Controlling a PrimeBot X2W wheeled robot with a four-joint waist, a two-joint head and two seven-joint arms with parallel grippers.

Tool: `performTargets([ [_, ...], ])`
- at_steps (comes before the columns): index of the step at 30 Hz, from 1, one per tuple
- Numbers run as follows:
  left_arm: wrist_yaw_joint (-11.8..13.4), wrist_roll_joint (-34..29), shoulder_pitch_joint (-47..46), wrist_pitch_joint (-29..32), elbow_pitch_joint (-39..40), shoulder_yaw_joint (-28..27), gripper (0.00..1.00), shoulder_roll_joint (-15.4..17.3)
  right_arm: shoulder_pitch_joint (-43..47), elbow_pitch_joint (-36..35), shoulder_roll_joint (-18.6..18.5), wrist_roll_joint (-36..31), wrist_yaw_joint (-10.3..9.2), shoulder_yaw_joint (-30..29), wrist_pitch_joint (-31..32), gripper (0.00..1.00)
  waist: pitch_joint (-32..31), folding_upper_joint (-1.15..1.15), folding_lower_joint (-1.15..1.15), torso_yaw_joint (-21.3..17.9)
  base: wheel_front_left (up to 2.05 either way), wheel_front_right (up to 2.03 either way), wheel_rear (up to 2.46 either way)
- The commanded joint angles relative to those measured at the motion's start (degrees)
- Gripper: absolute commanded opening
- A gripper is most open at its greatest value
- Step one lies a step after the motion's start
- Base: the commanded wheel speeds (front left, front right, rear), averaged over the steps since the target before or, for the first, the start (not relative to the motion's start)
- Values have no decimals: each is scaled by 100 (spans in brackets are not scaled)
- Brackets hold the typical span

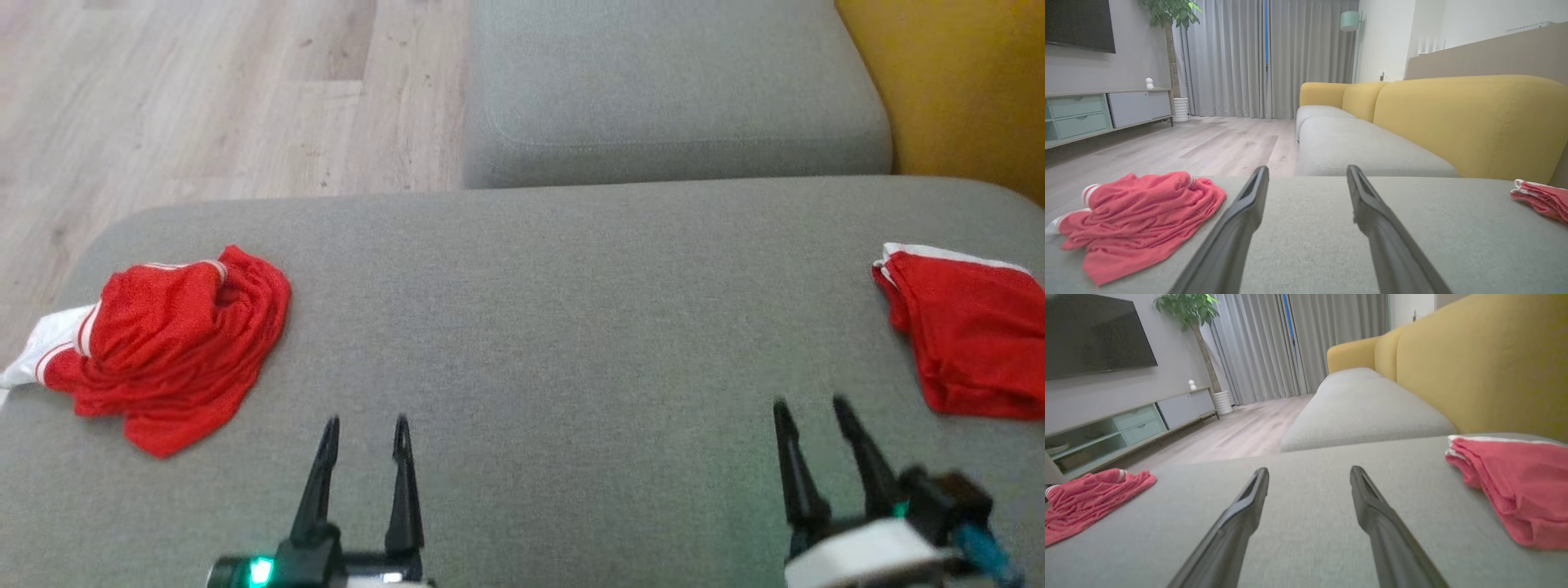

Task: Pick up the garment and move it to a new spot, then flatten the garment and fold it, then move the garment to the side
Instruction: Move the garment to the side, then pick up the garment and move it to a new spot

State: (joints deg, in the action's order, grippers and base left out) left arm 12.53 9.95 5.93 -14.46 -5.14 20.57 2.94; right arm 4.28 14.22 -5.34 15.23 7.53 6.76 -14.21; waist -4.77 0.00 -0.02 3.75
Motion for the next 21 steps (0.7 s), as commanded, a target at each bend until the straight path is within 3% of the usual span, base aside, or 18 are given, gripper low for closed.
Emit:
performTargets([
  [1, -36, -61, -81, -54, 199, -206, 100, -6, -68, -193, 53, -61, -4, 50, -77, 100, -47, 0, 2, 25, 0, 0, 0],
  [21, -156, -166, 113, -54, 79, -311, 100, -6, 275, -214, 201, -122, -4, -95, -78, 100, -172, 0, 2, 26, 0, 0, 0],
])
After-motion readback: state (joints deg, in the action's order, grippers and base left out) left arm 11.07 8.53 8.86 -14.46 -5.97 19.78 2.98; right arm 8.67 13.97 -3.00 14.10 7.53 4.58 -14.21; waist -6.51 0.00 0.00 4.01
